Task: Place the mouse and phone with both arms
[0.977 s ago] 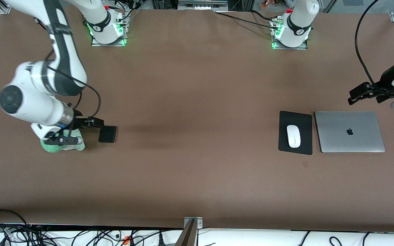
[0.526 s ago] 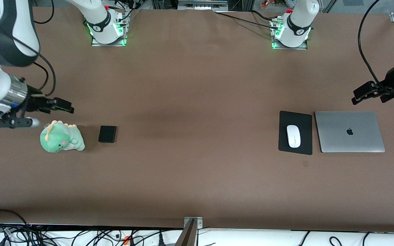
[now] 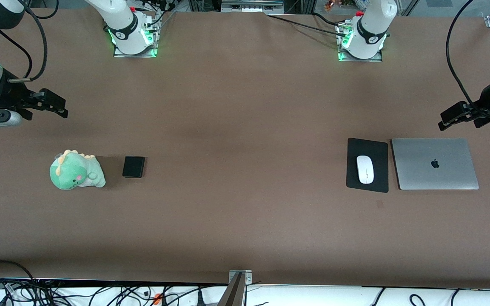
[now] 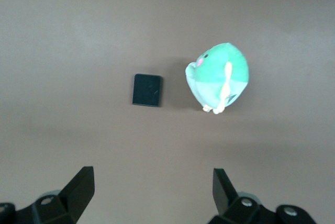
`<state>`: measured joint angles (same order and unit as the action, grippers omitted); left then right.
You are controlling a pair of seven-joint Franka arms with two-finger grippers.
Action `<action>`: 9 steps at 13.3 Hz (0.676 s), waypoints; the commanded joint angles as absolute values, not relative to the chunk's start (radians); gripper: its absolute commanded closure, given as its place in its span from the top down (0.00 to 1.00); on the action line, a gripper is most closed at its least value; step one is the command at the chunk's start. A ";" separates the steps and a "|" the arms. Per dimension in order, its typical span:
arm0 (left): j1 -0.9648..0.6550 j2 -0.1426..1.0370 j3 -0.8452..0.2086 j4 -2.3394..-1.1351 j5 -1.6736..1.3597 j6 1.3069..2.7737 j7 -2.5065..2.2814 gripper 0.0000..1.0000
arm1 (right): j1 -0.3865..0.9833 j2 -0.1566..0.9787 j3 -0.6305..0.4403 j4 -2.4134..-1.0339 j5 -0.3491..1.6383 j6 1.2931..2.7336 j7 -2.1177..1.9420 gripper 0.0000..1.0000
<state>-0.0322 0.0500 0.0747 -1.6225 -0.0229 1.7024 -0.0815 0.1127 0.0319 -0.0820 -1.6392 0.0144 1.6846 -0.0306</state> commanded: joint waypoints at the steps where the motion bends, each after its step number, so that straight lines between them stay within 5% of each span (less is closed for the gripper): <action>1: -0.029 0.081 0.071 -1.589 -0.021 1.680 -0.077 1.00 | 0.072 0.049 -0.051 -1.569 -0.005 1.661 -0.028 1.00; 9: -0.040 0.086 0.061 -1.563 -0.021 1.678 -0.077 1.00 | 0.084 0.106 -0.049 -1.548 -0.002 1.706 -0.020 1.00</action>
